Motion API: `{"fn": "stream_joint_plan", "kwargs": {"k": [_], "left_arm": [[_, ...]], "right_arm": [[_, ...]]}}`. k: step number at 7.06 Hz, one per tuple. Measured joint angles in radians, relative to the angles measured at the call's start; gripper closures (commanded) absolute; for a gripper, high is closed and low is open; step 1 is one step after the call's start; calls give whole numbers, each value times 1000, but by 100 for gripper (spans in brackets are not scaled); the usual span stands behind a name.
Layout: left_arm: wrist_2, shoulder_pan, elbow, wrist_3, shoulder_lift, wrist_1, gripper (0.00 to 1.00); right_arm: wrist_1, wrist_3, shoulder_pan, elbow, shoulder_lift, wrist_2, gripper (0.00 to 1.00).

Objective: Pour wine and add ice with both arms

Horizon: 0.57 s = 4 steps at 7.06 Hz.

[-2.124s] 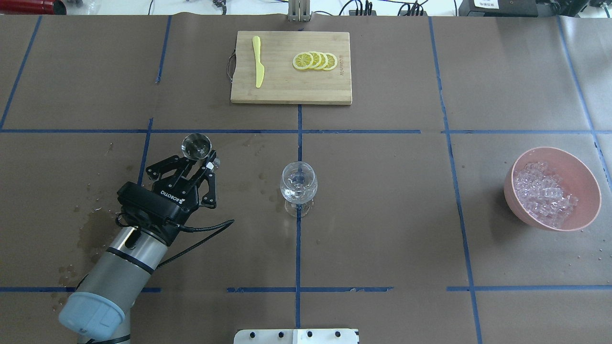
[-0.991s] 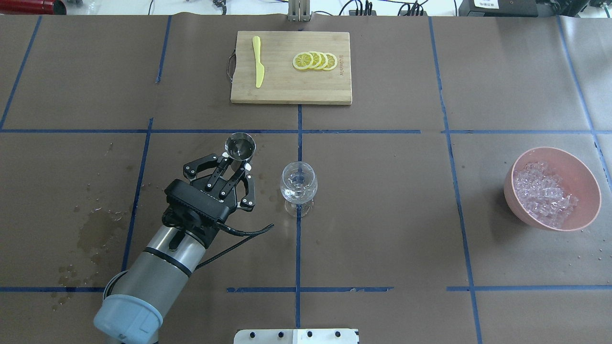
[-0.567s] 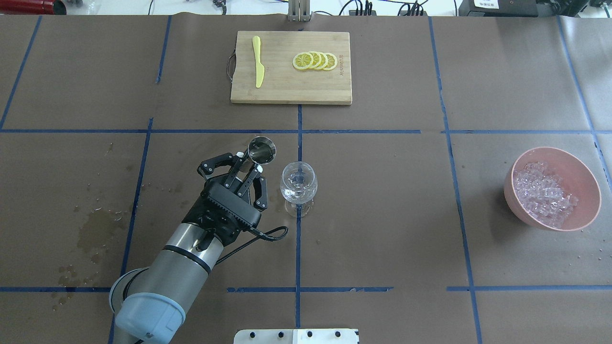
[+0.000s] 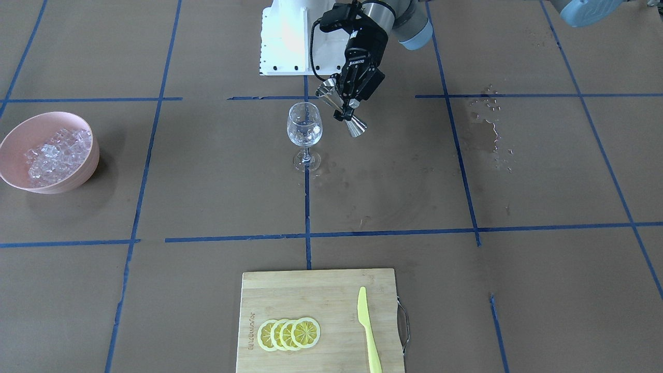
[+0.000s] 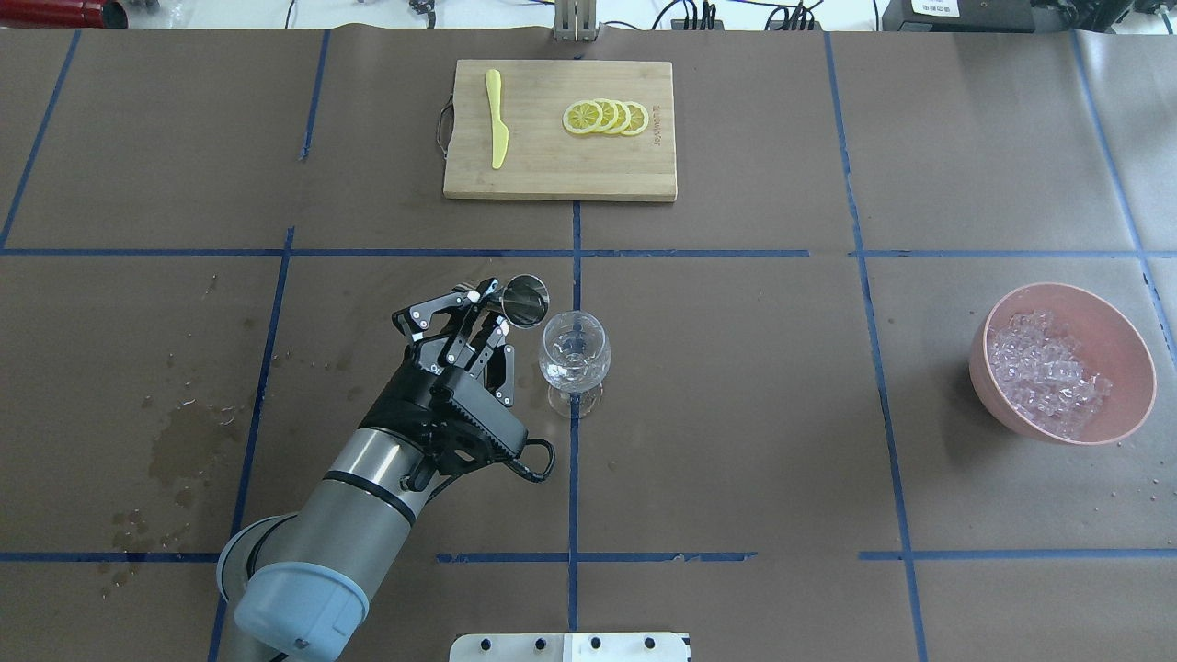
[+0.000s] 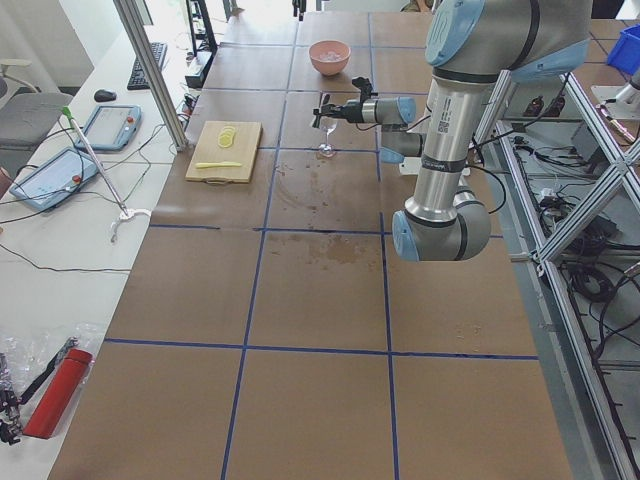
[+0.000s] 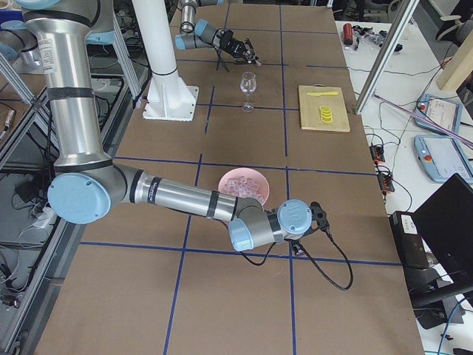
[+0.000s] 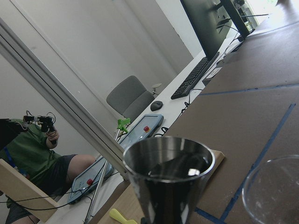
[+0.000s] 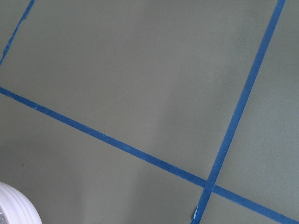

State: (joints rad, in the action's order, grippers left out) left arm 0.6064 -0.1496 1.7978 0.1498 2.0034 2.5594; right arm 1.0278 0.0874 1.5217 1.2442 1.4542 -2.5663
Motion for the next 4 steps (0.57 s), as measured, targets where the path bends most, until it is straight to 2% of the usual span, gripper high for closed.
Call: {"fn": "stream_joint_plan", "kwargs": {"k": [4], "left_arm": [[-1, -4, 5, 157, 47, -149, 100]], "right_arm": [[0, 0, 0, -10, 0, -1, 0]]}}
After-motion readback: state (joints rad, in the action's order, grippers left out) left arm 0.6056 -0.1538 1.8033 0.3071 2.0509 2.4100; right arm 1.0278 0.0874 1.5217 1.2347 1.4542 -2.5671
